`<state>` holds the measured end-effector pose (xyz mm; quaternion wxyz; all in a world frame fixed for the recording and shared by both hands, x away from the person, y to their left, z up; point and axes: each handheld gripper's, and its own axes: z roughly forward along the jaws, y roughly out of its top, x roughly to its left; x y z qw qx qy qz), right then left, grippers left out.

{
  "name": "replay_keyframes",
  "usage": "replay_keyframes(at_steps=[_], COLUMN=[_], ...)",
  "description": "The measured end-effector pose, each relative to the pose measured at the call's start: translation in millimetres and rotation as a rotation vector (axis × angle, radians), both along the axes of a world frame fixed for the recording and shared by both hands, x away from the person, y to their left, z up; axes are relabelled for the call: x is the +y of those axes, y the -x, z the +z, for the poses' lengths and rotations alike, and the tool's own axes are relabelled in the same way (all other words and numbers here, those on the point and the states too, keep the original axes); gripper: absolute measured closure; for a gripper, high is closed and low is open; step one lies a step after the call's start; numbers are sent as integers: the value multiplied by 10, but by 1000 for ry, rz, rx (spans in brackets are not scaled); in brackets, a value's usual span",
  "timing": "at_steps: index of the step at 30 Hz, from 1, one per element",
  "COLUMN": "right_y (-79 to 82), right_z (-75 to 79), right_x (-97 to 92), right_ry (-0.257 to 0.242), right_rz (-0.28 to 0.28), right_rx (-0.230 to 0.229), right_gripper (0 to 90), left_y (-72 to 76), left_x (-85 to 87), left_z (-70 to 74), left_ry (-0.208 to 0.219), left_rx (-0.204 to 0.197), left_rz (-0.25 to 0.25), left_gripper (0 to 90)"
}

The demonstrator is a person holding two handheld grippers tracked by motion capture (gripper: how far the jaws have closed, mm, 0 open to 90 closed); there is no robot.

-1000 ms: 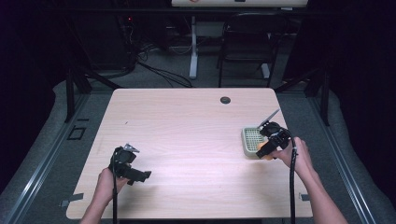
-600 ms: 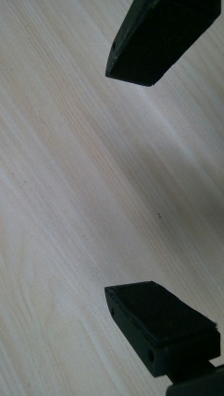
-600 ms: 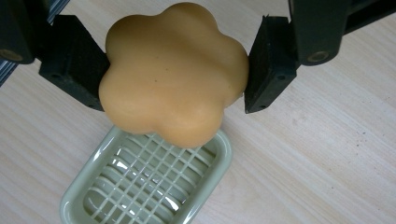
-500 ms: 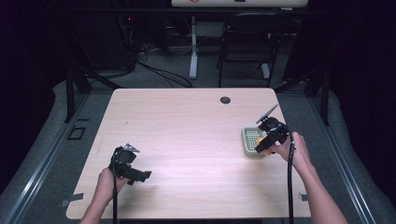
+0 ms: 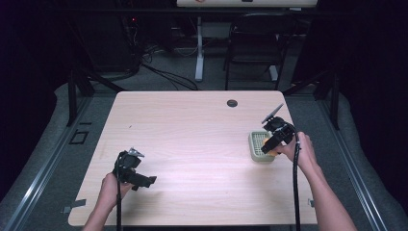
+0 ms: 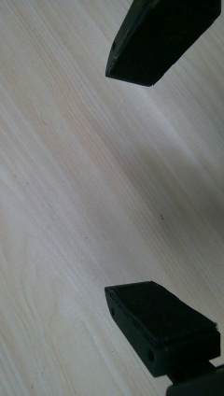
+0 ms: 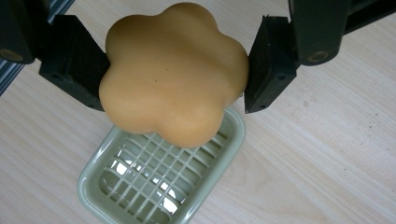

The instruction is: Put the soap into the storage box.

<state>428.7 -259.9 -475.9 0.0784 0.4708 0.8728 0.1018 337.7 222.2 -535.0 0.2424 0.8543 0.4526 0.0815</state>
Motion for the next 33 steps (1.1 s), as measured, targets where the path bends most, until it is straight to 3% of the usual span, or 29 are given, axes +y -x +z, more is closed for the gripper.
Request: replay_keyframes(at_steps=[8,25,27,29,33], right_y=[-89,-227,-239,-256,-295], right_z=[-17,-45,-37,-74,-86], right_x=[41,49,46,52,47], right_ry=[20,7,25,6,16], right_rz=[3,-12,-3,-22,-30], right_rx=[7,1,13,5,0], right_gripper=[269,269,270,270,270], left_y=[-5,-4,-2,-2,-4], left_x=[2,-8,-11,-16,-16], left_z=[-4,-3,-1,-1,-2], left_ry=[0,-1,-2,-2,-4], left_rx=[2,4,5,5,3], left_rz=[-3,-8,-6,-10,-11], left_gripper=[0,0,0,0,0])
